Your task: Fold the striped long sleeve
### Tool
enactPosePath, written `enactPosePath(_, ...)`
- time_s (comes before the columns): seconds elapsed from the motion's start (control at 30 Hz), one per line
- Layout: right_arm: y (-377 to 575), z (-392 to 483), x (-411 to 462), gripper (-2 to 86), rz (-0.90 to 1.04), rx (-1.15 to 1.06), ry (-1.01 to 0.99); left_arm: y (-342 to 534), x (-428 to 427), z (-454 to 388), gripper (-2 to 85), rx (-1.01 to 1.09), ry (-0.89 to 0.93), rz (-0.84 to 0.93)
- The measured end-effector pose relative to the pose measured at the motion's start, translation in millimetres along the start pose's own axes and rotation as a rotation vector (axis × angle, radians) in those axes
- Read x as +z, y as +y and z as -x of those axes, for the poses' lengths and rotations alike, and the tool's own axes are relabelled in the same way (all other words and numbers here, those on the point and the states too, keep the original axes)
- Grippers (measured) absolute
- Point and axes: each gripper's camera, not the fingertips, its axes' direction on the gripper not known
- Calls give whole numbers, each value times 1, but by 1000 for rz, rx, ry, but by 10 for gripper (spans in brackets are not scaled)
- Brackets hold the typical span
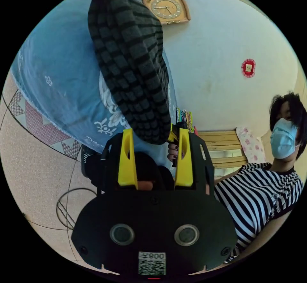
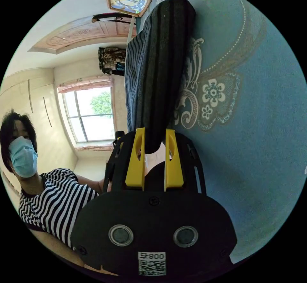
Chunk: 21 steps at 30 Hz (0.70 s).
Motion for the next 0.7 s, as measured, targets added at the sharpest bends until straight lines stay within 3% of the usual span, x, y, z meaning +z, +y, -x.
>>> enactPosePath(0.23, 11, 13, -17, 79, 10, -56, 20, -13, 22, 22, 211, -131, 256, 23)
enactPosePath(0.37, 20, 21, -29, 74, 4, -112, 11, -24, 28, 33, 208, -198, 468, -82)
enactPosePath(0.53, 32, 3, -48, 77, 8, -99, -30, -35, 24, 35, 150, -200, 465, -114)
enactPosePath(0.7, 52, -48, -105, 106, -192, 31, -37, -37, 18, 34, 134, -190, 420, -115)
